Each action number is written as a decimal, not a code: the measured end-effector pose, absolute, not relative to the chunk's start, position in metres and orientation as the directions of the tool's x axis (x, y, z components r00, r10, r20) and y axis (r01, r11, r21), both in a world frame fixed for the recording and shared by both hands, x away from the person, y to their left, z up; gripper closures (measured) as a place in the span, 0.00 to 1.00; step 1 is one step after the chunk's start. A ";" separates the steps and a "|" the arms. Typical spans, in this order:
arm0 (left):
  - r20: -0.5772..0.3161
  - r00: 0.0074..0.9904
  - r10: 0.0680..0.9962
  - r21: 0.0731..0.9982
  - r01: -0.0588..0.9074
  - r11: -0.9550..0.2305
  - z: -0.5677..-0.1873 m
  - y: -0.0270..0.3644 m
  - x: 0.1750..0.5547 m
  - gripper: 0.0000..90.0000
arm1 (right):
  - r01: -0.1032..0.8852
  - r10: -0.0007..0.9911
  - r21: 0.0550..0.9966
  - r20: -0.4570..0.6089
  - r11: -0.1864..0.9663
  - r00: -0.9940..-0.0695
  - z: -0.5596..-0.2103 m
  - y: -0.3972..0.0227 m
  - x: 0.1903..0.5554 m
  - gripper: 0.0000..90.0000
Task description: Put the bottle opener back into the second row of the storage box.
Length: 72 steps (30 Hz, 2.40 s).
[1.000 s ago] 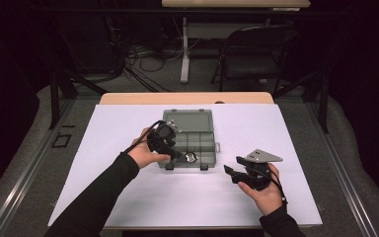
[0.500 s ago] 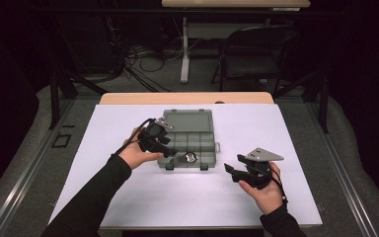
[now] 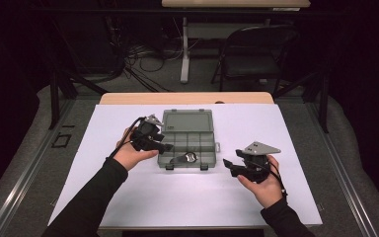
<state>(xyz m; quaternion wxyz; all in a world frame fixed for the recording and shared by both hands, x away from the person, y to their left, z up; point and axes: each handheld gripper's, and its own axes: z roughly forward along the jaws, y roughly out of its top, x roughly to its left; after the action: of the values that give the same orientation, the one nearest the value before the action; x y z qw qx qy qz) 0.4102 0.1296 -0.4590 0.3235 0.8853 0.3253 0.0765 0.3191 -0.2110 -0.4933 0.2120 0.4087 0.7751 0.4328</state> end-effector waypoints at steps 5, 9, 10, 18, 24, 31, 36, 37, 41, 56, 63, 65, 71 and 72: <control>-0.092 0.739 0.667 0.619 0.567 -0.543 -0.462 0.135 0.417 0.50 | 0.471 0.818 0.825 0.019 0.311 -0.574 -0.484 -0.211 0.338 0.47; -0.106 0.714 0.693 0.633 0.586 -0.506 -0.461 0.139 0.421 0.50 | 0.486 0.823 0.811 0.010 0.326 -0.569 -0.475 -0.211 0.355 0.48; -0.110 0.707 0.699 0.638 0.589 -0.496 -0.461 0.139 0.421 0.50 | 0.489 0.823 0.806 0.005 0.333 -0.568 -0.473 -0.210 0.360 0.48; -0.122 0.680 0.723 0.642 0.610 -0.465 -0.460 0.147 0.428 0.50 | 0.494 0.810 0.778 -0.034 0.389 -0.585 -0.454 -0.198 0.383 0.45; -0.125 0.661 0.740 0.642 0.622 -0.448 -0.462 0.149 0.431 0.50 | 0.535 0.805 0.746 -0.003 0.396 -0.593 -0.448 -0.187 0.403 0.44; -0.133 0.645 0.753 0.642 0.635 -0.430 -0.465 0.148 0.436 0.50 | 0.577 0.817 0.715 0.013 0.396 -0.577 -0.446 -0.179 0.426 0.48; -0.133 0.627 0.767 0.635 0.648 -0.420 -0.468 0.150 0.441 0.50 | 0.602 0.831 0.691 0.004 0.400 -0.557 -0.448 -0.173 0.443 0.47; -0.130 0.625 0.769 0.634 0.649 -0.421 -0.469 0.151 0.442 0.51 | 0.607 0.834 0.690 0.008 0.395 -0.551 -0.448 -0.172 0.446 0.47; -0.138 0.615 0.776 0.631 0.659 -0.410 -0.471 0.151 0.446 0.51 | 0.622 0.848 0.682 0.003 0.386 -0.530 -0.447 -0.166 0.458 0.47; -0.129 0.588 0.799 0.622 0.676 -0.397 -0.479 0.150 0.456 0.52 | 0.657 0.873 0.652 -0.014 0.377 -0.487 -0.454 -0.143 0.490 0.45; -0.125 0.578 0.806 0.612 0.685 -0.396 -0.483 0.149 0.460 0.53 | 0.679 0.887 0.643 -0.002 0.354 -0.461 -0.461 -0.139 0.503 0.46; -0.126 0.577 0.807 0.602 0.691 -0.400 -0.485 0.148 0.461 0.53 | 0.681 0.889 0.645 0.005 0.346 -0.457 -0.463 -0.138 0.505 0.46; -0.126 0.574 0.809 0.586 0.701 -0.406 -0.489 0.146 0.464 0.53 | 0.699 0.891 0.624 0.009 0.349 -0.454 -0.475 -0.134 0.512 0.46; -0.129 0.575 0.808 0.583 0.703 -0.407 -0.490 0.146 0.464 0.53 | 0.703 0.893 0.620 0.010 0.348 -0.450 -0.477 -0.133 0.514 0.45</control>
<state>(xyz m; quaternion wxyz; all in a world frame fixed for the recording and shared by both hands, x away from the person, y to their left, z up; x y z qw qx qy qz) 0.4641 0.1464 -0.4898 0.3026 0.8342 0.4528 0.0868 0.5137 -0.1331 -0.4769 0.1680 0.4966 0.8035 0.2820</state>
